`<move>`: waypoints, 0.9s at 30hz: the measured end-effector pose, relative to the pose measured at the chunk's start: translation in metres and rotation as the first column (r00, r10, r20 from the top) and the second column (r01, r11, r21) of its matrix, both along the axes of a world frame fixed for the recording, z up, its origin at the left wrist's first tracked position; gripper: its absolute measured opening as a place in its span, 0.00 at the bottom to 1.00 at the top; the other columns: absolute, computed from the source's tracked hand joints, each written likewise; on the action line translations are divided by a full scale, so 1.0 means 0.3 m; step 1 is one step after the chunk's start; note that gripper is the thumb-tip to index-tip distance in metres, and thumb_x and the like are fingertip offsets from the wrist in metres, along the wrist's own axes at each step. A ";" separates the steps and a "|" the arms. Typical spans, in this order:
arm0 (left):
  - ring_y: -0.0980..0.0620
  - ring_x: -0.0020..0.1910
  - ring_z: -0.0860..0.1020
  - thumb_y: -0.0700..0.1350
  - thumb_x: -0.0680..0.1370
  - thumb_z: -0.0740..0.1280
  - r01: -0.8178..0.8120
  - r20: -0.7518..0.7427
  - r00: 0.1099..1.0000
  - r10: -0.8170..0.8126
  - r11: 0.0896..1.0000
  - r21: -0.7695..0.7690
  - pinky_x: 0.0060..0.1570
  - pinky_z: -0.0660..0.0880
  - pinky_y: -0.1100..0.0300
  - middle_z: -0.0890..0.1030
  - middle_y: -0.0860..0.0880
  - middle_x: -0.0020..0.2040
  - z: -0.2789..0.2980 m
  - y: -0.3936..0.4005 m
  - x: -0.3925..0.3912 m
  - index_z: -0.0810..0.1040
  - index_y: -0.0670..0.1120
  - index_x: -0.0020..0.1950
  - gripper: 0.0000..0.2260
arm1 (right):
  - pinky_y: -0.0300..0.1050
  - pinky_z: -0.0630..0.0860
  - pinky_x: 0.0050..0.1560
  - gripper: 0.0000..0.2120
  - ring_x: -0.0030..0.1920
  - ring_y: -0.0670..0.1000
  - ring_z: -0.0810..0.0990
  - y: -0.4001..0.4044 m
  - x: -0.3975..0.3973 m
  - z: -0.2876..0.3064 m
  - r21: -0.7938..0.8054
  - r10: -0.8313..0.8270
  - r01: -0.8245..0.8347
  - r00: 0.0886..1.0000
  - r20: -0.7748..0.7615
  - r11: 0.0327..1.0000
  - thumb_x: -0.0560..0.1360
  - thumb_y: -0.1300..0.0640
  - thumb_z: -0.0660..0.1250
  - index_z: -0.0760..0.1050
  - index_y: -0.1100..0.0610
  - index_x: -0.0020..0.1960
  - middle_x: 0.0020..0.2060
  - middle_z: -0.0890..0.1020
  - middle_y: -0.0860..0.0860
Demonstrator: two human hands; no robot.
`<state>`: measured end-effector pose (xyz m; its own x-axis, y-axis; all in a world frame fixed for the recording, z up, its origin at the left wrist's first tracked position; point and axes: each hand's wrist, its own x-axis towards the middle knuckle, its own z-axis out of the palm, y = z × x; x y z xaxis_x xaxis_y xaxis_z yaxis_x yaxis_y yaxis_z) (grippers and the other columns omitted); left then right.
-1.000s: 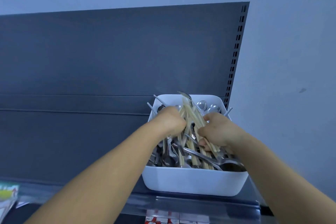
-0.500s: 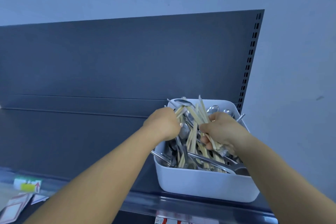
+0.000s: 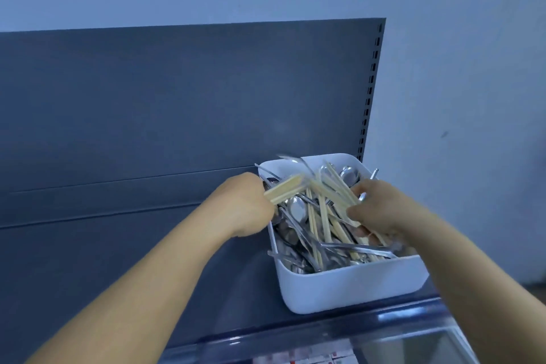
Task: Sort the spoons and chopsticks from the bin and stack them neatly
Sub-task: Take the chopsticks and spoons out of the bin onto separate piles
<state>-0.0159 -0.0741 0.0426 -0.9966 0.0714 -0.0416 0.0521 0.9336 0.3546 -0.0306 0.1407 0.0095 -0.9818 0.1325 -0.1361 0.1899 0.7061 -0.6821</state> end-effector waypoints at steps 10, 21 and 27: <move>0.49 0.26 0.64 0.41 0.75 0.57 0.055 -0.031 0.998 -0.053 0.997 0.057 0.25 0.59 0.63 0.69 0.48 0.31 -0.019 -0.163 0.056 0.69 0.44 0.38 0.06 | 0.38 0.68 0.23 0.09 0.16 0.51 0.69 -0.155 0.142 0.050 -0.044 -0.075 0.075 0.997 -0.005 0.996 0.73 0.64 0.58 0.71 0.56 0.51 0.19 0.77 0.51; 0.51 0.26 0.67 0.43 0.76 0.58 -0.158 -0.038 0.985 0.166 0.973 0.166 0.23 0.61 0.64 0.72 0.48 0.35 -0.054 -0.519 0.085 0.71 0.46 0.45 0.03 | 0.54 0.79 0.31 0.09 0.33 0.61 0.84 -0.581 0.111 0.069 -0.090 0.094 -0.103 0.991 -0.098 0.991 0.71 0.65 0.58 0.71 0.56 0.49 0.33 0.82 0.57; 0.52 0.30 0.69 0.46 0.80 0.56 -0.331 0.060 0.943 0.326 0.920 0.212 0.27 0.64 0.61 0.73 0.48 0.39 -0.192 -0.670 0.063 0.69 0.44 0.52 0.07 | 0.53 0.80 0.35 0.07 0.34 0.59 0.79 -0.802 0.034 -0.051 -0.087 0.131 -0.126 0.990 0.049 0.988 0.75 0.62 0.56 0.69 0.60 0.52 0.45 0.80 0.62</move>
